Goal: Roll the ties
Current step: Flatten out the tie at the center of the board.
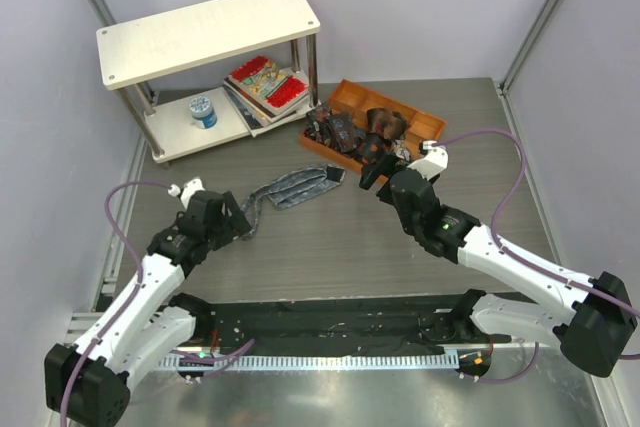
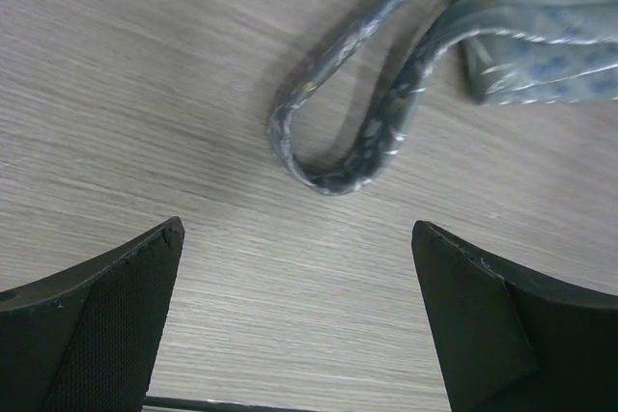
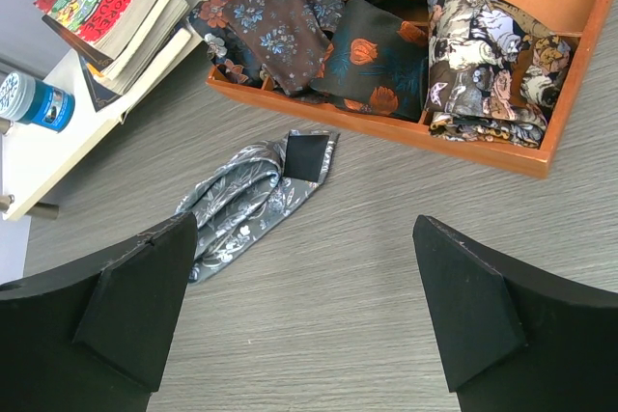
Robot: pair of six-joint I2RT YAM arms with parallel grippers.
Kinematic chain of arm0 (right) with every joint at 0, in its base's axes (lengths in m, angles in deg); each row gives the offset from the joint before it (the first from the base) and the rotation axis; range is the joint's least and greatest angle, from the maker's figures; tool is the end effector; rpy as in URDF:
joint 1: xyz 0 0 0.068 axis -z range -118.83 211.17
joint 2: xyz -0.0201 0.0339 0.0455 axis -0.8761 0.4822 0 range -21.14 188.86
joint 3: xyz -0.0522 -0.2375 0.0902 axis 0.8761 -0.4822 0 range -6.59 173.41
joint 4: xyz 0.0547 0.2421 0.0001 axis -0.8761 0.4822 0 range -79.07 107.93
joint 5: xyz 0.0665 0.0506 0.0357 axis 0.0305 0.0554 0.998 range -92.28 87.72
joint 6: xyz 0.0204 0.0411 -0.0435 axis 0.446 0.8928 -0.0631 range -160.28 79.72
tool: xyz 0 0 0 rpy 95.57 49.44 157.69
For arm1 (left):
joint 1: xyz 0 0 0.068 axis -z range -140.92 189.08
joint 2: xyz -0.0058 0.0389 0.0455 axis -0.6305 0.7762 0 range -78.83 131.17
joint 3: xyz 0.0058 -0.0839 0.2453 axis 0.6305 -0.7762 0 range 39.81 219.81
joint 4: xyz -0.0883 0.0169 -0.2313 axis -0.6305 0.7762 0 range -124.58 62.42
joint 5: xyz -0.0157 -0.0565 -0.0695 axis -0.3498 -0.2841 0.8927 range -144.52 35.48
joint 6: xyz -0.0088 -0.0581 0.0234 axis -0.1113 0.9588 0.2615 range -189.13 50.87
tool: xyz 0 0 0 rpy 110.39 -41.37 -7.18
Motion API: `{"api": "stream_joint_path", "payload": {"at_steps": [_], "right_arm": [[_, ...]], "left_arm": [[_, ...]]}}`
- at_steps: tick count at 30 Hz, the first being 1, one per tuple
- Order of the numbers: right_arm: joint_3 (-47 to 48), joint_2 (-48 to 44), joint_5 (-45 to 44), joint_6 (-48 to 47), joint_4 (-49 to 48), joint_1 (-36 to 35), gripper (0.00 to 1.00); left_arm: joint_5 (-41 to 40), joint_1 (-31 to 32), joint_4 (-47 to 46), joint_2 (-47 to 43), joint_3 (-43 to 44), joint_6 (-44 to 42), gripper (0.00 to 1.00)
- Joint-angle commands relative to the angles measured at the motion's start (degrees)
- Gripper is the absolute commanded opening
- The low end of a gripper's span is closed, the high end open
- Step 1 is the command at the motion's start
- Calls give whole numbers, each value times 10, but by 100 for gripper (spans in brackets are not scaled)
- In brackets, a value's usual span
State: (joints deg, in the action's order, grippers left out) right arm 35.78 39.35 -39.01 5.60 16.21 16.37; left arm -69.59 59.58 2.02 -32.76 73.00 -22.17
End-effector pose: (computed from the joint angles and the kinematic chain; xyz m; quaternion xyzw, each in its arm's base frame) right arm 0.1895 0.1475 0.2715 0.1804 0.7916 0.1855 0.5536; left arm 0.1576 -0.0454 0.2088 -0.2571 0.8949 -0.0883 0.3538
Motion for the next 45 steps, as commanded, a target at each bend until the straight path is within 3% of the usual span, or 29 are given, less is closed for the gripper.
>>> {"api": "stream_joint_path", "payload": {"at_steps": [1, 16, 30, 33, 38, 39, 41, 42, 45], "right_arm": [[4, -9, -7, -10, -12, 0, 100], [6, -3, -4, -12, -13, 0, 100], [6, -1, 1, -14, -12, 0, 100], [6, -1, 1, -15, -12, 0, 100], [4, -5, -1, -16, -11, 1, 100], [4, -5, -1, -16, -13, 1, 100], [4, -6, 0, -16, -12, 1, 100], [3, -5, 0, -17, -12, 1, 100], [3, -6, 0, -17, -11, 1, 100]], "left_arm": [[-20, 5, -61, 22, -19, -21, 98], [33, 36, -167, 155, -23, -83, 98], [-10, 37, -145, 290, 64, -98, 89], [-20, 37, -133, 315, 80, -107, 80], [-14, 37, -116, 351, 100, -107, 51], [-15, 37, -111, 350, 101, -107, 41], [-26, 39, -100, 337, 109, -107, 29], [-33, 44, -82, 331, 114, -107, 14], [-72, 60, -44, 308, 146, -107, 0]]}}
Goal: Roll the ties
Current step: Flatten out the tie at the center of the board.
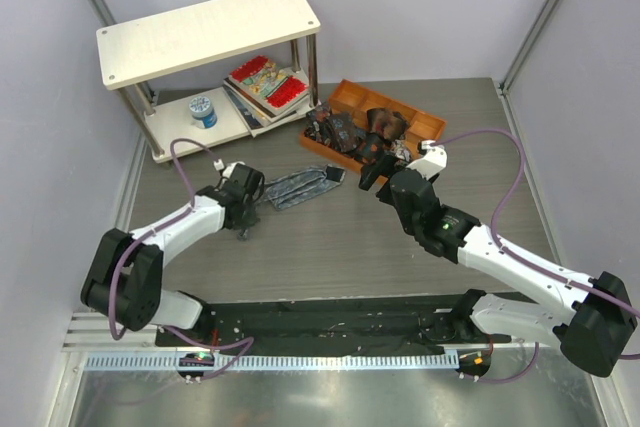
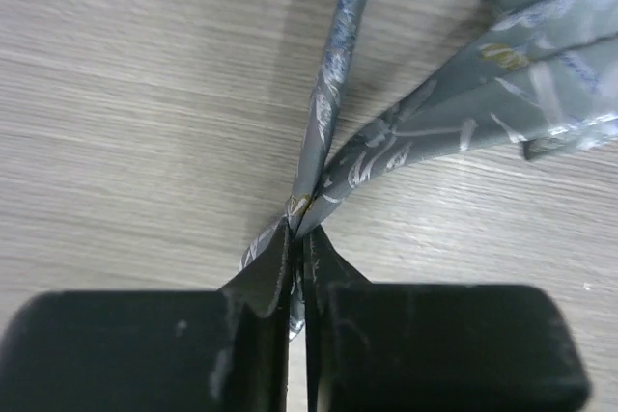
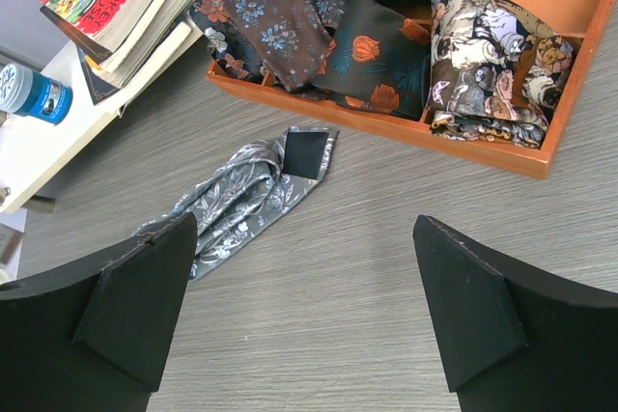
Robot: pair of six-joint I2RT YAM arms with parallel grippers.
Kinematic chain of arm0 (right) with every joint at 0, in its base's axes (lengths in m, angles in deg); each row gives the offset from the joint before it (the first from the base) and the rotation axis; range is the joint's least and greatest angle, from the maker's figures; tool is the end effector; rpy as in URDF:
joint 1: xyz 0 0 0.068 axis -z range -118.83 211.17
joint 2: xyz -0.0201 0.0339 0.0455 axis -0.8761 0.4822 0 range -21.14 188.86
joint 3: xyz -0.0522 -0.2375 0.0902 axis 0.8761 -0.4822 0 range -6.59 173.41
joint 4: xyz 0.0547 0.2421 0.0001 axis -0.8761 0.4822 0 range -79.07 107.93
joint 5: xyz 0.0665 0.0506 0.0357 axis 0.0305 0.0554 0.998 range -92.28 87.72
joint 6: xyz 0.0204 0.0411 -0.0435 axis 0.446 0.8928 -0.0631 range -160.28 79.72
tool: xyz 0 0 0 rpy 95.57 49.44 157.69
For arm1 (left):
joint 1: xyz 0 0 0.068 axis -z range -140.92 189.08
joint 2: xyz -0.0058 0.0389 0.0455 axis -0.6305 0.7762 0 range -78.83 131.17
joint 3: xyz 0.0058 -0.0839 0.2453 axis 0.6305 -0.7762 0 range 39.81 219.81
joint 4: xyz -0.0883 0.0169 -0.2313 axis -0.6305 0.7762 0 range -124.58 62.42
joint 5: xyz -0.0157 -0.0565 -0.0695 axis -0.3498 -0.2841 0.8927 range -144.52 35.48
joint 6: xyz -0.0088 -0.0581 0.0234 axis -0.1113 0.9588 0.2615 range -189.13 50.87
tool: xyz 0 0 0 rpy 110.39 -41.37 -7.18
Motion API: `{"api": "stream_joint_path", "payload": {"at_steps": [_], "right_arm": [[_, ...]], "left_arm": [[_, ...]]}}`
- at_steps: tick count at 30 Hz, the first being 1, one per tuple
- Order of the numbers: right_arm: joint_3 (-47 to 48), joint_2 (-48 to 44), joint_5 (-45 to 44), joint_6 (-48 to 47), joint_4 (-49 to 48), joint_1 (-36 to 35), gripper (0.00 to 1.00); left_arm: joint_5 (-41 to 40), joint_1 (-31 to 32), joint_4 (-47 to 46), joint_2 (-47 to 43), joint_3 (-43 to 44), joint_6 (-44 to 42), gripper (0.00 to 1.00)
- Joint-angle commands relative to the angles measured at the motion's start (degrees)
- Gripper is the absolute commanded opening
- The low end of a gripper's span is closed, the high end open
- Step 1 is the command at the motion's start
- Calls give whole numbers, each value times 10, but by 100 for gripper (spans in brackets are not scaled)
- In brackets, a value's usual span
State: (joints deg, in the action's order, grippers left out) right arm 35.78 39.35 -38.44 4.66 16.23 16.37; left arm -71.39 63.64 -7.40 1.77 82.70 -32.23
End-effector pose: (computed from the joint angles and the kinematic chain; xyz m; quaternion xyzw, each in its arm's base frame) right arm 0.1894 0.1480 0.2713 0.1713 0.7944 0.1842 0.5528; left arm 0.2329 -0.0910 0.1575 -0.1355 0.9565 0.0132 0.2580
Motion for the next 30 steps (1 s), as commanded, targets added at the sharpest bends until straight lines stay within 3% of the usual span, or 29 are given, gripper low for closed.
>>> {"api": "stream_joint_path", "payload": {"at_steps": [1, 5, 12, 15, 17, 18, 19, 20, 30], "right_arm": [[3, -7, -7, -7, -13, 1, 99], [2, -10, -7, -8, -13, 1, 100], [-2, -17, -10, -7, -13, 1, 100], [-3, -14, -6, -3, -13, 1, 100], [-4, -13, -1, 1, -15, 1, 100], [-4, -12, 2, 1, -16, 1, 100], [-4, -12, 9, 1, -20, 1, 100], [-6, -12, 14, 1, -25, 1, 100], [16, 57, 128, 67, -49, 2, 100]], "left_arm": [[-66, 25, 78, -43, 69, -7, 0], [-141, 68, 155, -73, 127, -10, 0], [-350, 194, 329, -86, 191, 22, 0], [-448, 272, 428, -77, 217, 78, 0], [-523, 311, 501, -55, 244, 178, 0], [-539, 339, 589, -47, 256, 215, 0], [-553, 349, 628, -28, 279, 294, 0], [-570, 357, 669, -21, 290, 321, 0], [-621, 372, 679, -14, 422, 233, 0]]}}
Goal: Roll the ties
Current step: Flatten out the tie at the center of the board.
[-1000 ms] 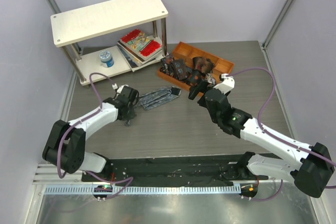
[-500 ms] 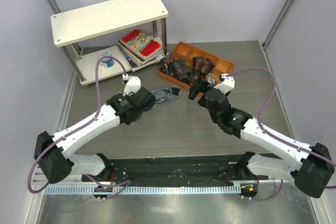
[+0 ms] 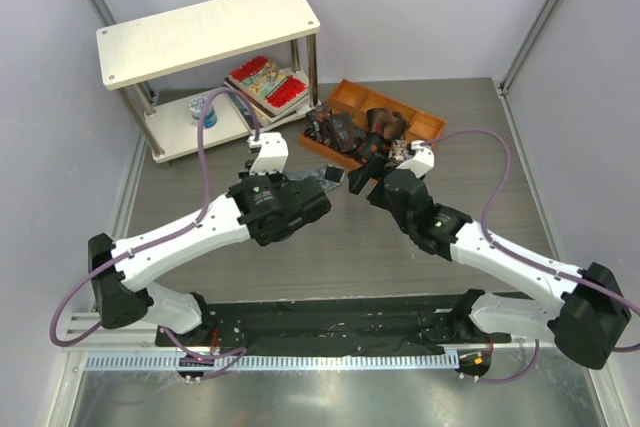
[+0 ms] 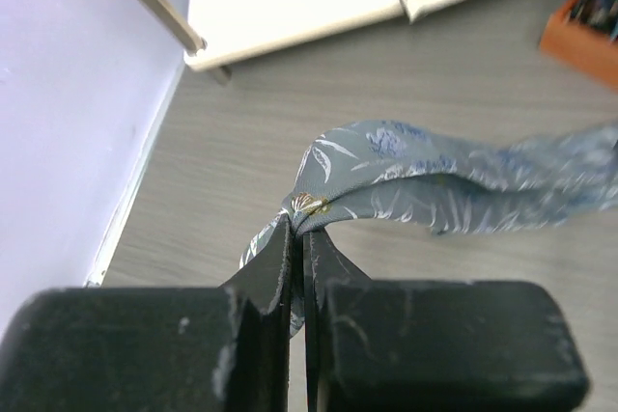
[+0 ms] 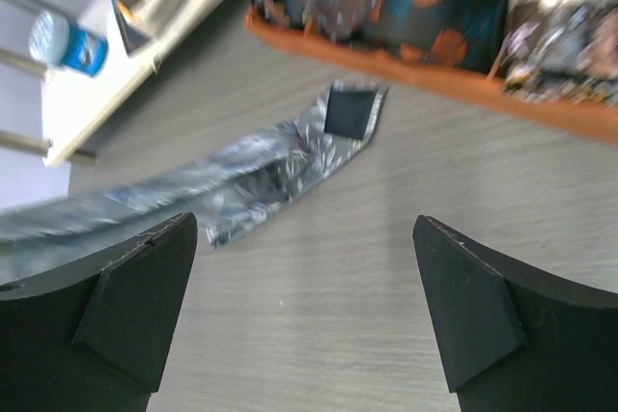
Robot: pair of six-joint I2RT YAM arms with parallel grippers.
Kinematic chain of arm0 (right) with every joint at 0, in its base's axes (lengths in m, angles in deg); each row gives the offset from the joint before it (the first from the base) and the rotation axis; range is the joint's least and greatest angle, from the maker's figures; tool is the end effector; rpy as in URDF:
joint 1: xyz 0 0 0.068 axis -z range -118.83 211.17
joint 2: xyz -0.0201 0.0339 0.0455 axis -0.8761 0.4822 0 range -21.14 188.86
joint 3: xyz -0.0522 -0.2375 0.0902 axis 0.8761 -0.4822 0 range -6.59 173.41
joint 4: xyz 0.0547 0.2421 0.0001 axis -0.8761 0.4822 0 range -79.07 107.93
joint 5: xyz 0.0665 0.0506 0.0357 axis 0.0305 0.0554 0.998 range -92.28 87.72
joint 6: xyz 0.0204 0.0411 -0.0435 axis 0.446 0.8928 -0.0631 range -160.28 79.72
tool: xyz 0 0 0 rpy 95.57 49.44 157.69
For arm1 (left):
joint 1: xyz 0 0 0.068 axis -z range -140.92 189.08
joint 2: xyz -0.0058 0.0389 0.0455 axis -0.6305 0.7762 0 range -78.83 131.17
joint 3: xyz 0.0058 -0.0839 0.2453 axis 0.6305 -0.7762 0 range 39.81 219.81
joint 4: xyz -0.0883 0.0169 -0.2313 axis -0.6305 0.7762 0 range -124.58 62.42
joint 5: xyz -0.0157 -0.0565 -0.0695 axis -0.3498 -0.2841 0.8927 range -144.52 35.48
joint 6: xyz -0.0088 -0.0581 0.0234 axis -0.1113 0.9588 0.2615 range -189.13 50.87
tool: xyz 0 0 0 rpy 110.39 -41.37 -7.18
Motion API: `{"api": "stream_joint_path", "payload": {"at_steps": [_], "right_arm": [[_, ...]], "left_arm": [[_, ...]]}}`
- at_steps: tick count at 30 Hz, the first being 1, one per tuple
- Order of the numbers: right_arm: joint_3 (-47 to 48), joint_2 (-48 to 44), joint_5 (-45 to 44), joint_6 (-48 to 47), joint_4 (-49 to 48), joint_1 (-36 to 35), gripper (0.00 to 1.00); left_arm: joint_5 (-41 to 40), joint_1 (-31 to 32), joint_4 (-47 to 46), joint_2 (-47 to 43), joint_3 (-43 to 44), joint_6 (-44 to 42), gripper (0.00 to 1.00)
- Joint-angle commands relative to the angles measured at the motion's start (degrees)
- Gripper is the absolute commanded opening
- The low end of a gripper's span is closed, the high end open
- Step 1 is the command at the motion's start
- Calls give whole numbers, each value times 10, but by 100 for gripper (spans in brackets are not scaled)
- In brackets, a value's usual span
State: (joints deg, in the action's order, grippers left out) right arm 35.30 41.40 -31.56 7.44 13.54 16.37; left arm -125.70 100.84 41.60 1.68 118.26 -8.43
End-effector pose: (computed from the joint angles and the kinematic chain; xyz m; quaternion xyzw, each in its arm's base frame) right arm 0.1931 0.1585 0.2642 0.1596 0.8042 0.2385 0.5205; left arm 0.1493 -0.1808 0.3241 -0.0522 0.8095 0.2056 0.5475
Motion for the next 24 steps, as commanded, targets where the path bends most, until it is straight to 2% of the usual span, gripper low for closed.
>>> {"api": "stream_joint_path", "payload": {"at_steps": [1, 5, 10, 15, 24], "right_arm": [[26, 62, 69, 46, -23, 2, 100], [74, 130, 92, 48, -12, 9, 100], [127, 209, 100, 74, 34, 31, 99], [144, 289, 129, 129, 6, 42, 93], [154, 377, 131, 205, -45, 44, 82]], "left_arm": [[-81, 0, 190, -21, 75, -9, 0], [-88, 0, 189, -81, 88, -13, 0], [-83, 0, 140, -172, 31, -58, 1], [-79, -1, 151, -227, -15, -28, 1], [-77, -2, 122, -296, -52, -58, 0]]}}
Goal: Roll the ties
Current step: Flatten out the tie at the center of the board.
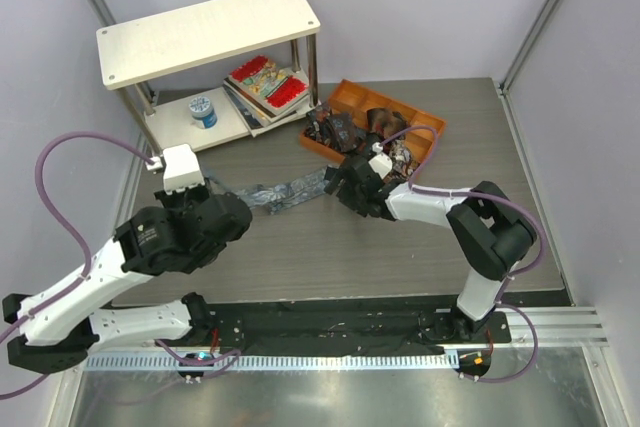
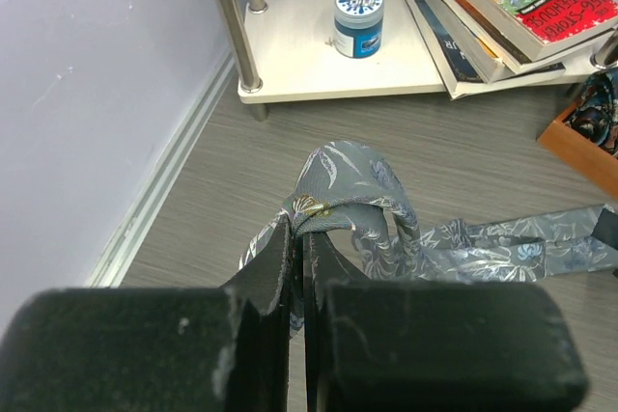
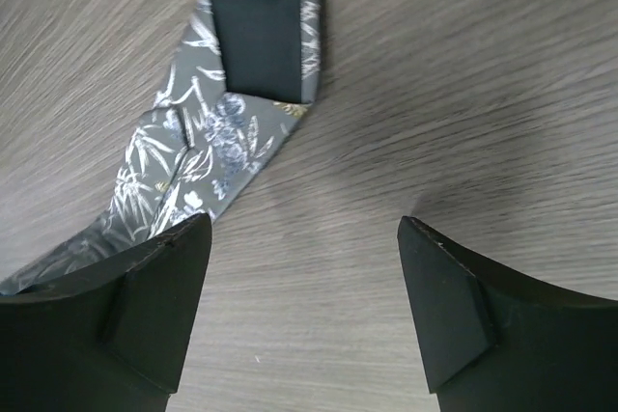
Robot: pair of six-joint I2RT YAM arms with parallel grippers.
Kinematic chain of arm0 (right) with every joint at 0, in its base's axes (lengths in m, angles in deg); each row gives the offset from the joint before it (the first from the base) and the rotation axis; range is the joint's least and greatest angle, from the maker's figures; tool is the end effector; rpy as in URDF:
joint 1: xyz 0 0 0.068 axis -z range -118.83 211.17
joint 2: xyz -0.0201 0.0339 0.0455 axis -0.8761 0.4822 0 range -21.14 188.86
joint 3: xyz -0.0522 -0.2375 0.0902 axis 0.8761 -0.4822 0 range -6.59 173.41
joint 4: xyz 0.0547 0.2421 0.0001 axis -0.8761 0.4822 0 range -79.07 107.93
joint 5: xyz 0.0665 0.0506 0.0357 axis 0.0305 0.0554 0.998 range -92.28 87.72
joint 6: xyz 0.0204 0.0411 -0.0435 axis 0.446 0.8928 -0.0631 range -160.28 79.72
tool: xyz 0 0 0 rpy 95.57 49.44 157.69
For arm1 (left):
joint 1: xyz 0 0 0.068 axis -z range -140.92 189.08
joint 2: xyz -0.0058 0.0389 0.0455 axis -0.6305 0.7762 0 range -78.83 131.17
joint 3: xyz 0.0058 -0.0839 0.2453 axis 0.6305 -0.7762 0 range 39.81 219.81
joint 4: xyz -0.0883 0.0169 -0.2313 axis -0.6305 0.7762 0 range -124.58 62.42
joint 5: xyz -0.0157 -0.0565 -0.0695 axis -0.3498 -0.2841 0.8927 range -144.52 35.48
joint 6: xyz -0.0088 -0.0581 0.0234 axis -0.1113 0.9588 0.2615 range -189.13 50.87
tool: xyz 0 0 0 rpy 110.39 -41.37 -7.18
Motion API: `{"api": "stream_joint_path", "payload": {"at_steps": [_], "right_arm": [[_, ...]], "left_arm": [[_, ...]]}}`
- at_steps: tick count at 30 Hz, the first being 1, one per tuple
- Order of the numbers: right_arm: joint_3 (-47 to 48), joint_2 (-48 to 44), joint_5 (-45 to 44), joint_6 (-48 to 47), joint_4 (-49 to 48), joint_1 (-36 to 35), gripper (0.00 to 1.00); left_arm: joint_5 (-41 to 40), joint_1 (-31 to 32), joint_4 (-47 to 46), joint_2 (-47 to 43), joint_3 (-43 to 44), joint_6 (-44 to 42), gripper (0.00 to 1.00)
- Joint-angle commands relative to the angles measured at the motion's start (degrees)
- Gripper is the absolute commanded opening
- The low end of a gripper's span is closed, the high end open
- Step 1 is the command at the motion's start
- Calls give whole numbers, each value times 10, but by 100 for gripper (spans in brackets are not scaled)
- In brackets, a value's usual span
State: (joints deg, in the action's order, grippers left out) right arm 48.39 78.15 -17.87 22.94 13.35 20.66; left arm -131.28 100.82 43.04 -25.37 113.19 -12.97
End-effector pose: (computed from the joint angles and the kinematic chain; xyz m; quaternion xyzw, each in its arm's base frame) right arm 0.2746 0.2177 0.1540 0.2304 0.8931 0.2094 0.3247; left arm 0.0952 -0.0773 0.3776 -0.1359 0.7605 0.1208 0.6234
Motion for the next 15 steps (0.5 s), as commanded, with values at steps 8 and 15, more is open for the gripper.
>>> {"api": "stream_joint_path", "payload": {"at_steps": [8, 15], "right_arm": [[62, 64, -34, 59, -36, 2, 75], [84, 106, -60, 75, -1, 8, 55]], "left_arm": [[-11, -3, 37, -67, -20, -78, 1], [-8, -2, 11, -72, -31, -100, 1]]}}
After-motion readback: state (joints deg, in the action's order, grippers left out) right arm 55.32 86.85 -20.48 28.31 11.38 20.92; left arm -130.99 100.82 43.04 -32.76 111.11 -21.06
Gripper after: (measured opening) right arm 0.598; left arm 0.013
